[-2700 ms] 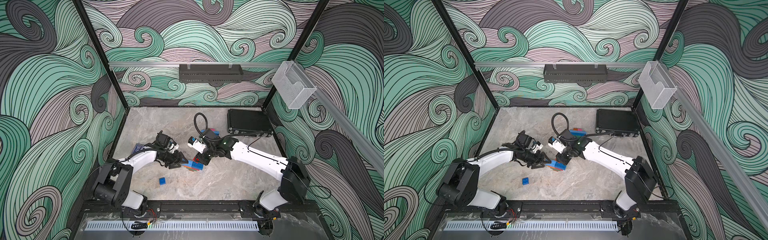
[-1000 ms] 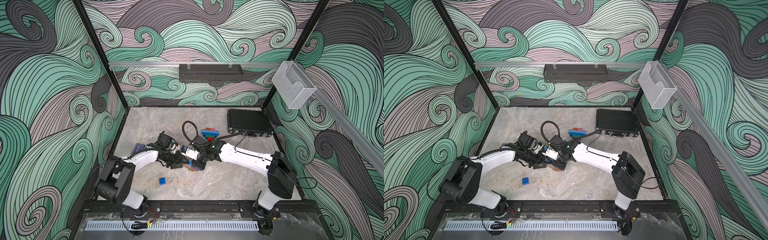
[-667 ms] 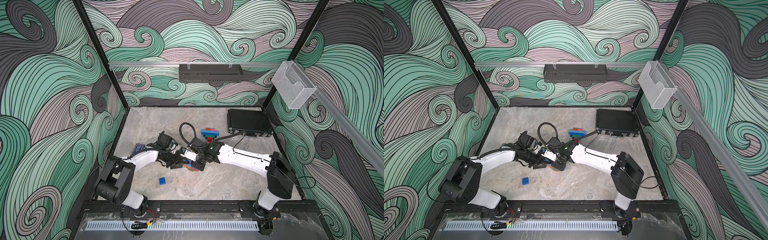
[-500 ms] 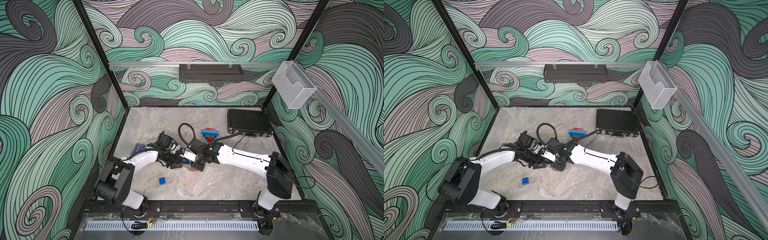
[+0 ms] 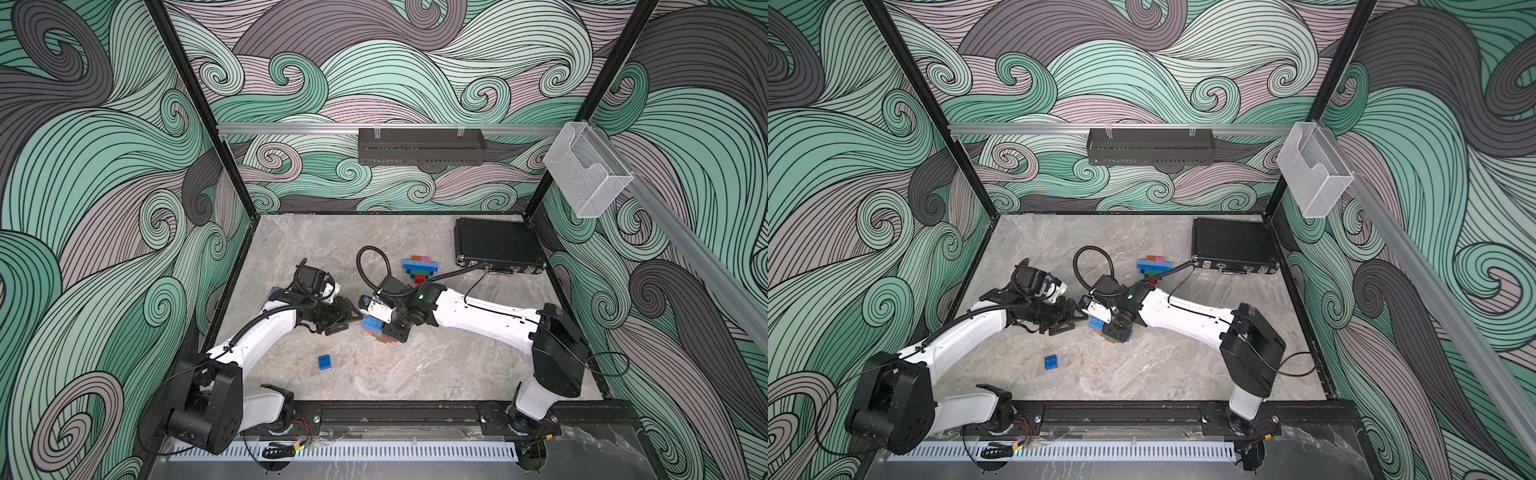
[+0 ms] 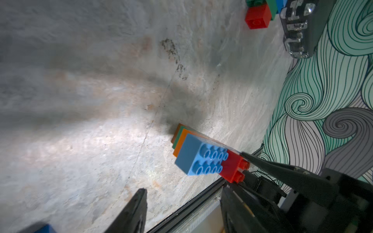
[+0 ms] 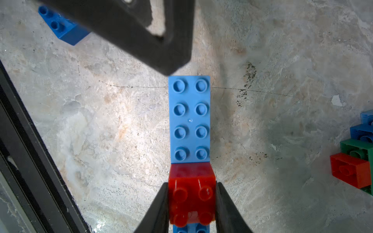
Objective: Assemble a heart with lego
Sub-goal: Assemble the lego brick with the lego brick.
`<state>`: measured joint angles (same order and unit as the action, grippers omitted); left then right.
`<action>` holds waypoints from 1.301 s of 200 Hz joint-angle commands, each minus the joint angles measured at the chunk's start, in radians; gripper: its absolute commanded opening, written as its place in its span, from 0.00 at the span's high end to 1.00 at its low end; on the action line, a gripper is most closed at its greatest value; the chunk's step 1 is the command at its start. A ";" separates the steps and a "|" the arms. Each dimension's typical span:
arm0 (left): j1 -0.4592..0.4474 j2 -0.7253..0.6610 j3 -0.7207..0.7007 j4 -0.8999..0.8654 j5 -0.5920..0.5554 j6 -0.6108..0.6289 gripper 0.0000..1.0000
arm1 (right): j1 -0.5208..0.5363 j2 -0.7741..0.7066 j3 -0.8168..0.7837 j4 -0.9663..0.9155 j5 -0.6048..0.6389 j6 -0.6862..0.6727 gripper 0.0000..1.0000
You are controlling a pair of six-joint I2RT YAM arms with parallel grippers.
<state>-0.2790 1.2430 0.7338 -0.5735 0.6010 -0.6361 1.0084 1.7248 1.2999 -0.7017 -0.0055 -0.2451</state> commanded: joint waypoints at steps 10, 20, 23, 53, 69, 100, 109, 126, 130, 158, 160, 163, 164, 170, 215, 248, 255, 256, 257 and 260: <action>0.020 -0.038 -0.014 -0.100 -0.082 0.002 0.40 | -0.006 0.037 0.016 -0.087 -0.059 0.020 0.59; 0.023 -0.043 -0.020 -0.098 -0.083 0.001 0.40 | -0.007 0.033 0.025 -0.087 -0.071 0.020 0.57; 0.024 -0.045 -0.020 -0.098 -0.081 0.000 0.40 | -0.007 0.032 0.027 -0.087 -0.074 0.020 0.57; 0.033 -0.039 -0.033 -0.085 -0.070 0.000 0.39 | -0.006 0.025 0.046 -0.087 -0.079 0.024 0.54; 0.037 -0.041 -0.034 -0.086 -0.070 0.003 0.39 | -0.006 0.023 0.053 -0.087 -0.074 0.029 0.52; 0.053 -0.056 -0.035 -0.103 -0.084 0.009 0.39 | -0.010 0.003 0.058 -0.088 -0.059 0.042 0.45; 0.059 -0.061 -0.034 -0.110 -0.086 0.012 0.39 | -0.010 -0.005 0.061 -0.087 -0.053 0.047 0.43; 0.072 -0.075 -0.030 -0.128 -0.100 0.013 0.39 | -0.013 -0.025 0.067 -0.086 -0.047 0.055 0.41; 0.075 -0.079 -0.029 -0.134 -0.106 0.013 0.39 | -0.013 -0.029 0.068 -0.087 -0.048 0.055 0.41; 0.099 -0.102 -0.022 -0.188 -0.162 -0.001 0.39 | -0.014 -0.063 0.083 -0.072 -0.037 0.070 0.39; 0.101 -0.103 -0.022 -0.192 -0.168 -0.004 0.39 | -0.014 -0.066 0.085 -0.071 -0.036 0.071 0.39; 0.102 -0.105 -0.022 -0.199 -0.178 -0.008 0.39 | -0.013 -0.069 0.086 -0.069 -0.036 0.074 0.39; 0.102 -0.106 -0.022 -0.202 -0.181 -0.010 0.39 | -0.014 -0.070 0.087 -0.069 -0.036 0.074 0.38; 0.105 -0.110 -0.022 -0.214 -0.196 -0.019 0.39 | -0.014 -0.075 0.092 -0.067 -0.043 0.077 0.38; 0.109 -0.180 -0.054 -0.335 -0.369 -0.153 0.38 | 0.006 -0.081 0.110 -0.018 -0.145 0.136 0.38; 0.109 -0.227 -0.087 -0.403 -0.418 -0.233 0.37 | 0.054 -0.048 0.108 0.021 -0.158 0.172 0.38; 0.109 -0.232 -0.097 -0.400 -0.413 -0.244 0.36 | 0.060 -0.042 0.105 0.027 -0.161 0.179 0.38; 0.109 -0.233 -0.099 -0.399 -0.412 -0.245 0.37 | 0.060 -0.040 0.105 0.028 -0.162 0.180 0.38; 0.109 -0.233 -0.101 -0.397 -0.411 -0.245 0.37 | 0.062 -0.038 0.105 0.029 -0.162 0.180 0.38; 0.109 -0.234 -0.108 -0.391 -0.405 -0.247 0.37 | 0.062 -0.036 0.104 0.032 -0.164 0.181 0.38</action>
<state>-0.1768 1.0313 0.6483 -0.8951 0.2462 -0.8062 1.0443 1.6650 1.4002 -0.7033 -0.1379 -0.1028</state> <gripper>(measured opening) 0.631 0.620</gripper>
